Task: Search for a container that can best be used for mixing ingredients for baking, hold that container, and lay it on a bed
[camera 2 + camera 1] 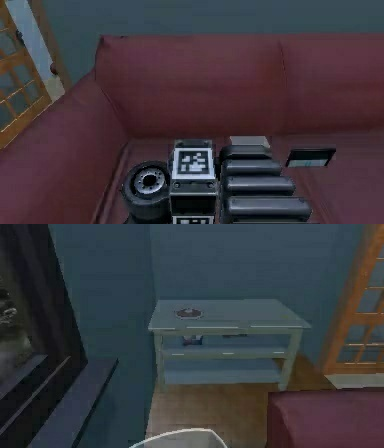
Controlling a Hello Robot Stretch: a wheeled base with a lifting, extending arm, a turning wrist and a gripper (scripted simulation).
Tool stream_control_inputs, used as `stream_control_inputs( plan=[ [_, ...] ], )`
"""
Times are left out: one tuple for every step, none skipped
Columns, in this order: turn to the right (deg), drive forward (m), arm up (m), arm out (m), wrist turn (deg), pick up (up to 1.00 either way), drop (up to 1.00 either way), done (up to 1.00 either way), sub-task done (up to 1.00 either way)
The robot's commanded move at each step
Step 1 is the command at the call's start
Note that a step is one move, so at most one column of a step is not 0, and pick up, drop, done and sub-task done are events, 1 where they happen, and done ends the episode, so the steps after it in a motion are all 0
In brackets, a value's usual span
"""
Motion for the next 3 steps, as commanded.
stream_control_inputs(
  plan=[
    [0.0,0.85,0.00,0.00,0.0,0.00,0.00,0.00,0.00],
    [42.0,0.00,0.00,0.00,0.0,0.00,0.00,0.00,0.00],
    [0.0,0.20,0.00,0.00,0.0,0.00,0.00,0.00,0.00]
  ],
)
